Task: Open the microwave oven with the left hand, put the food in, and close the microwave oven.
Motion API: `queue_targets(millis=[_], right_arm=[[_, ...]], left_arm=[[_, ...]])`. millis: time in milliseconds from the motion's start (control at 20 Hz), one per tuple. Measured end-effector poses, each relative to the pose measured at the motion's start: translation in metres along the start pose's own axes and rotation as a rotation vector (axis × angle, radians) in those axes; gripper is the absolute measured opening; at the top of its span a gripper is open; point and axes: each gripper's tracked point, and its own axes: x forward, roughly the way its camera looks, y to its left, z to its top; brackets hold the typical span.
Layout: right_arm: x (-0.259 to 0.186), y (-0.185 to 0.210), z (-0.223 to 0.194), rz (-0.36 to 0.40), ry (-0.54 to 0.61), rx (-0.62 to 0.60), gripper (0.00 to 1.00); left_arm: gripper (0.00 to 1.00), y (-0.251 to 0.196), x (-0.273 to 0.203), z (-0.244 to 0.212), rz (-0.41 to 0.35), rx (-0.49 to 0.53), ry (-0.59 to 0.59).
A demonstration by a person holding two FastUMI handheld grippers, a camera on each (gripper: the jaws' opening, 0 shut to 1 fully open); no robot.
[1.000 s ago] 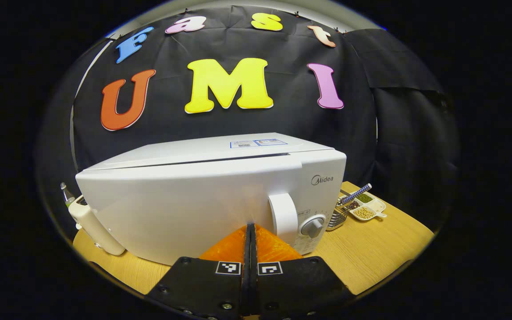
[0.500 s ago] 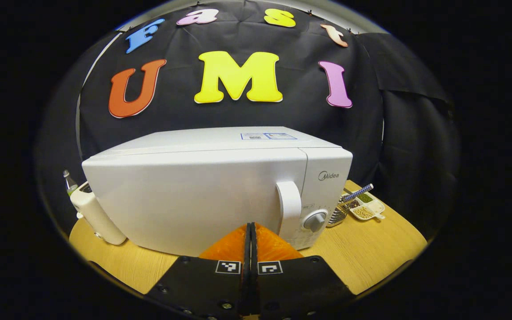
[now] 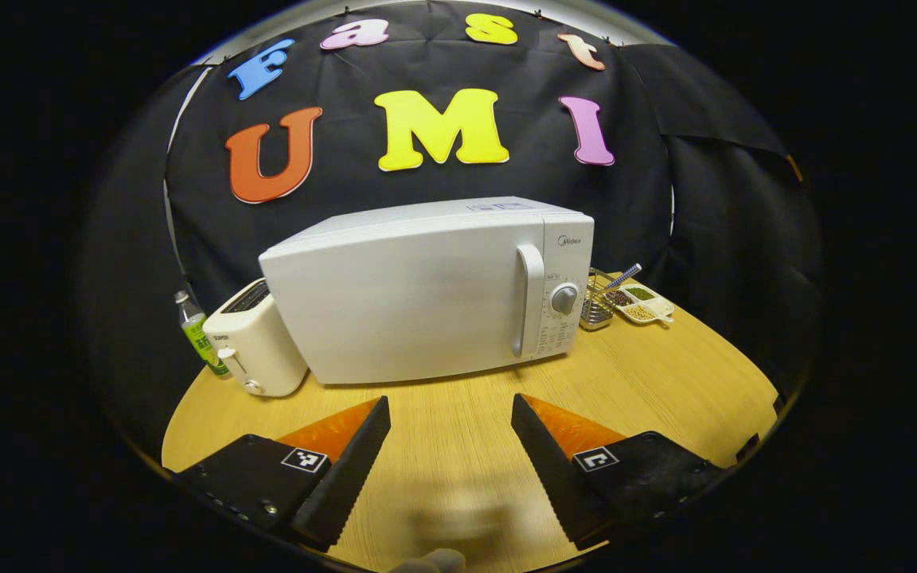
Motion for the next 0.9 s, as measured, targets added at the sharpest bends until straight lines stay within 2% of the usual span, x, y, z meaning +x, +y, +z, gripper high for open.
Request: queue_targets(millis=[50, 150, 200, 250, 300, 500, 550, 600, 850, 900], right_arm=[[0.000, 0.010, -0.002, 0.015, -0.001, 0.000, 1.00], [0.000, 0.028, -0.001, 0.040, -0.010, -0.001, 1.00], [-0.001, 0.038, 0.000, 0.054, -0.022, 0.001, 0.92], [-0.001, 0.048, 0.004, 0.068, -0.034, 0.001, 0.92], [-0.002, 0.056, 0.004, 0.081, -0.044, -0.002, 1.00], [-0.013, 0.081, 0.019, 0.115, -0.105, -0.010, 1.00], [-0.016, 0.084, 0.025, 0.119, -0.124, -0.008, 0.92], [-0.019, 0.088, 0.032, 0.123, -0.139, -0.006, 1.00], [-0.038, 0.089, 0.074, 0.119, -0.224, -0.021, 1.00], [-0.041, 0.089, 0.079, 0.114, -0.237, -0.029, 0.92]], left_arm=[[0.96, 0.006, -0.020, 0.012, 0.003, -0.013, -0.029], [0.96, 0.019, -0.059, 0.038, 0.012, -0.030, -0.086], [0.96, 0.027, -0.078, 0.051, 0.022, -0.035, -0.115], [0.96, 0.035, -0.095, 0.066, 0.031, -0.035, -0.146], [0.96, 0.045, -0.109, 0.080, 0.053, -0.034, -0.171], [0.96, 0.071, -0.162, 0.137, 0.099, -0.077, -0.282], [0.96, 0.075, -0.171, 0.150, 0.096, -0.085, -0.307], [0.96, 0.080, -0.179, 0.160, 0.107, -0.084, -0.329], [0.94, 0.092, -0.205, 0.206, 0.148, -0.085, -0.436], [0.94, 0.092, -0.206, 0.213, 0.152, -0.083, -0.451]])
